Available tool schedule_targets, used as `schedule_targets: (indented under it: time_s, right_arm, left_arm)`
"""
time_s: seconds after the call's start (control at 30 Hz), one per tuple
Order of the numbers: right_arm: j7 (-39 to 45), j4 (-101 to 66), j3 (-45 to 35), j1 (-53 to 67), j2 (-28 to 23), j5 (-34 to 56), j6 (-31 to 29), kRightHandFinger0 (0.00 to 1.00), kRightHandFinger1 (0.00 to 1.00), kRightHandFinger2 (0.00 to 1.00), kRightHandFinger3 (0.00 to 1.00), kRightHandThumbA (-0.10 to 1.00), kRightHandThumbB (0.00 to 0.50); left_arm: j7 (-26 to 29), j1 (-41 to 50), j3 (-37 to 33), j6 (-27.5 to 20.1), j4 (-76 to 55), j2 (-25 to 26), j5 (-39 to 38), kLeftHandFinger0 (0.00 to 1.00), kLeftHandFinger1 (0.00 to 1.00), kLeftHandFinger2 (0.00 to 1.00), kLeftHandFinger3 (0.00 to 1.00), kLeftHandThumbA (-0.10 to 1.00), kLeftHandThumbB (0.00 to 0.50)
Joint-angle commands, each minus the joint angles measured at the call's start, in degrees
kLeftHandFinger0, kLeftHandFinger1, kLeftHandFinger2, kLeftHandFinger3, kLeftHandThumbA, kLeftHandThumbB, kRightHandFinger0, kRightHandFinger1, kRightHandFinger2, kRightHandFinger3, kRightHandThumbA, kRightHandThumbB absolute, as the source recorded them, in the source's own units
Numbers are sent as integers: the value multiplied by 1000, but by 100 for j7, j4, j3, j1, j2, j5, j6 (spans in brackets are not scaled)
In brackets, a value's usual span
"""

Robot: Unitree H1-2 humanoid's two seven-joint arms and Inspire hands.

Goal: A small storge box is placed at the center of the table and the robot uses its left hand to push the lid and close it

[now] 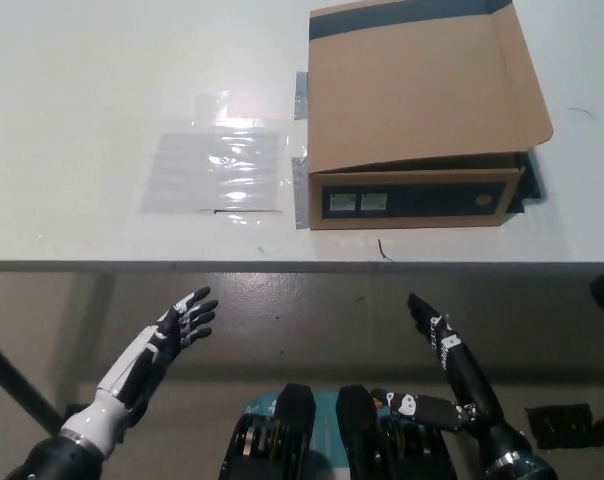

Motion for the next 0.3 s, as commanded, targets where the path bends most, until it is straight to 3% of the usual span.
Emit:
schedule_targets:
  time_s: [0.0,0.27]
  right_arm:
    - [-8,-97,-53,-167,16,16,-285,1000,1000,1000,1000,1000,392]
    - [65,-86,-71,-205,21,100,-285,1000,1000,1000,1000,1000,388]
  left_arm:
    - [362,-117,-80,-618,27,117,742,1000,1000,1000,1000,1000,294]
    - [469,-63,-142,-565,-145,96,1047,1000,1000,1000,1000,1000,288]
